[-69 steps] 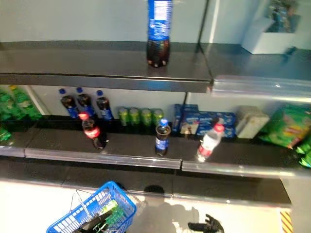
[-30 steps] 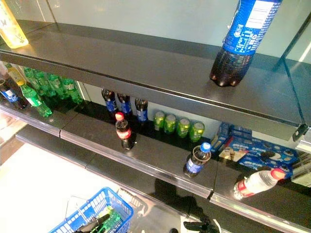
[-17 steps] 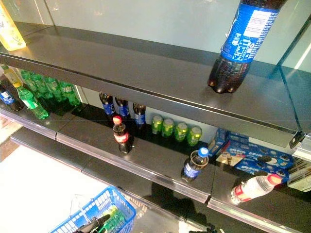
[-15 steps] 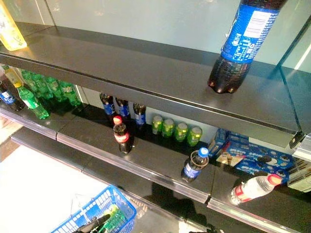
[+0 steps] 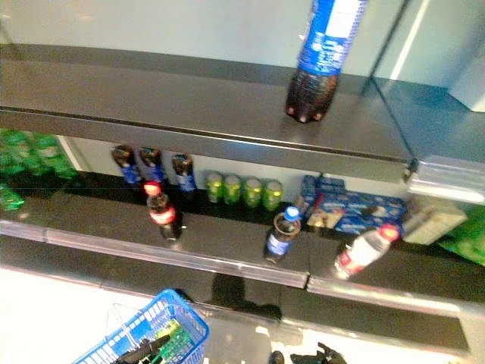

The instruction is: Pick up the drink and place into the basket.

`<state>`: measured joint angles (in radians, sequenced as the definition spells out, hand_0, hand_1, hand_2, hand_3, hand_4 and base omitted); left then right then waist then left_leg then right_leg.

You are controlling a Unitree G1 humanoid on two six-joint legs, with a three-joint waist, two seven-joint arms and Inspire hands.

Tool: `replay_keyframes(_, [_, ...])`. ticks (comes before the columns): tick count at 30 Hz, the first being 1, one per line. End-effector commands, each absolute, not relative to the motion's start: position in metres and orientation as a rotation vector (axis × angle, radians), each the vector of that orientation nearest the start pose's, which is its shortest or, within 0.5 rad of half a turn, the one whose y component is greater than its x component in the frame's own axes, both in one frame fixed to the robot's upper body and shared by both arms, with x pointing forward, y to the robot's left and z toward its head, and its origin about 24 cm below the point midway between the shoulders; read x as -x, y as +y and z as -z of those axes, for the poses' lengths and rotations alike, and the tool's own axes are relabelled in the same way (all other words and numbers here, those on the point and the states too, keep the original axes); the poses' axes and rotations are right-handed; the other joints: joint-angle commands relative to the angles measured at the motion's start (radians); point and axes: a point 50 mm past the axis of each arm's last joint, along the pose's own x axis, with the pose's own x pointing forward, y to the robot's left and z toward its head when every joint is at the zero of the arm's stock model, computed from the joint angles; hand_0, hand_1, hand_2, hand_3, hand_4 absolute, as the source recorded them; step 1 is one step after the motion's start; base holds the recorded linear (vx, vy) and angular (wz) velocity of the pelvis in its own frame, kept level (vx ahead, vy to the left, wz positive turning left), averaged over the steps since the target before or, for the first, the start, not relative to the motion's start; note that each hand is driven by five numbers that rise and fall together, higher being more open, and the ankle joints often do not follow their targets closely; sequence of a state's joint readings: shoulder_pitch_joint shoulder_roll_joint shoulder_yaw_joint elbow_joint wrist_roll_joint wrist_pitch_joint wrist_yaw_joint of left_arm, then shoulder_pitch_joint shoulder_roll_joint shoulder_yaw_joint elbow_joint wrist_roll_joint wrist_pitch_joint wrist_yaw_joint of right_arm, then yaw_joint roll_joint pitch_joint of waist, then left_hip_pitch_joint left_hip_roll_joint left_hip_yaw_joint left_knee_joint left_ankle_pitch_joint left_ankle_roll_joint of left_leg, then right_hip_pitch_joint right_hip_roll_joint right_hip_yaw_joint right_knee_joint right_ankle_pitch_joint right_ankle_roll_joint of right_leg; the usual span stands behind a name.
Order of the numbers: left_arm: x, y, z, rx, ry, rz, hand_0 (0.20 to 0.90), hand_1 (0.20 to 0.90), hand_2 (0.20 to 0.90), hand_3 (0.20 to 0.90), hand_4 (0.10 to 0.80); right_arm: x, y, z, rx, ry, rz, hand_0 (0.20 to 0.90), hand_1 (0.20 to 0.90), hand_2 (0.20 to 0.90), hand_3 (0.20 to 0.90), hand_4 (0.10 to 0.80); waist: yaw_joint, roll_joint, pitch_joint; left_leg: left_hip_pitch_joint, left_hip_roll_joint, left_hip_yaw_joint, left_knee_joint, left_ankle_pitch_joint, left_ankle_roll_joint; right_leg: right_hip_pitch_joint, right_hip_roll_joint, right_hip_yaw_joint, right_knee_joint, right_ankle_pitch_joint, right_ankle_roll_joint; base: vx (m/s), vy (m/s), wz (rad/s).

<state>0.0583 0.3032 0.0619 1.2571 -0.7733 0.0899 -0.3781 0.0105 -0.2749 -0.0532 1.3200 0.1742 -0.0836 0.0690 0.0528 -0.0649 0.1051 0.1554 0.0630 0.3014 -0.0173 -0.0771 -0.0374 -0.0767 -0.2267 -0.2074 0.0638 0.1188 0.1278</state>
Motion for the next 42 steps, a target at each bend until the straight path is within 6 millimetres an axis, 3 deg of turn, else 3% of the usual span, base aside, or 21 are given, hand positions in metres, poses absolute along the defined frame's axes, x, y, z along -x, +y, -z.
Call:
replay_keyframes(1, [-0.131,0.271,0.13,0.705,0.737,-0.297,0.3,0.3,0.3,0.2,0.1,-0.086,-0.282,0.149,0.118,1.168,0.267,0.9,0.9,0.9,0.9,0.8,-0.002,0.033,-0.018,-0.088,0.009,-0.117,0.055,0.025,0.009,0.078,0.009,0.065,0.021,-0.044,0.037,-0.123,-0.222,-1.04])
replay_keyframes(4, [-0.137,0.271,0.129,0.703,0.739,-0.285,0.3,0.3,0.3,0.2,0.1,-0.089,-0.279,0.149,0.107,1.161,0.267,0.9,0.9,0.9,0.9,0.8,-0.007,0.03,-0.023,-0.072,0.028,-0.103,0.032,0.043,-0.006,0.102,0.019,0.058,-0.006,-0.054,0.027,-0.027,-0.105,-0.15])
replay_keyframes(6, [-0.14,0.267,0.128,0.708,0.734,-0.256,0.3,0.3,0.3,0.2,0.1,-0.088,-0.28,0.149,0.11,1.164,0.288,0.9,0.9,0.9,0.9,0.8,-0.019,0.036,-0.031,-0.055,0.057,-0.073,0.024,0.057,-0.026,0.128,0.029,0.053,-0.031,-0.072,0.017,-0.007,-0.079,0.0])
replay_keyframes(15, [-0.142,0.257,0.13,0.707,0.744,-0.225,0.3,0.3,0.3,0.2,0.1,-0.092,-0.283,0.146,0.093,1.139,0.332,0.9,0.9,0.9,0.9,0.8,-0.016,0.051,-0.046,-0.018,0.077,-0.062,-0.017,0.072,-0.05,0.184,0.018,0.008,-0.076,-0.076,0.015,0.005,-0.008,0.06])
replay_keyframes(28, [-0.135,0.261,0.132,0.718,0.745,-0.264,0.3,0.3,0.3,0.2,0.1,-0.084,-0.284,0.148,0.117,1.17,0.312,0.9,0.9,0.9,0.9,0.8,-0.017,0.061,-0.057,0.012,0.076,-0.064,-0.045,0.07,-0.053,0.203,0.013,0.001,-0.092,-0.077,0.023,0.0,0.0,0.0])
replay_keyframes(38, [-0.129,0.257,0.134,0.727,0.775,-0.213,0.3,0.3,0.3,0.2,0.1,-0.092,-0.29,0.143,0.151,1.144,0.318,0.9,0.9,0.9,0.9,0.8,-0.013,0.047,-0.041,-0.013,0.064,-0.101,0.017,0.05,-0.044,0.186,0.019,0.024,-0.014,-0.115,0.012,0.03,0.085,0.04])
replay_keyframes(41, [-0.129,0.254,0.135,0.705,0.812,-0.167,0.3,0.3,0.3,0.2,0.1,-0.092,-0.29,0.143,0.14,1.116,0.331,0.9,0.9,0.9,0.9,0.8,-0.01,0.021,-0.022,-0.02,0.036,-0.118,0.021,0.037,-0.026,0.15,-0.011,0.04,0.001,-0.07,0.042,0.042,0.142,-0.02])
replay_keyframes(42, [-0.129,0.255,0.135,0.691,0.812,-0.159,0.3,0.3,0.3,0.2,0.1,-0.092,-0.288,0.143,0.134,1.1,0.323,0.9,0.9,0.9,0.9,0.8,-0.009,0.007,-0.013,-0.016,0.031,-0.111,0.014,0.031,-0.023,0.129,-0.042,0.038,-0.028,-0.01,0.067,-0.062,-0.012,-0.13])
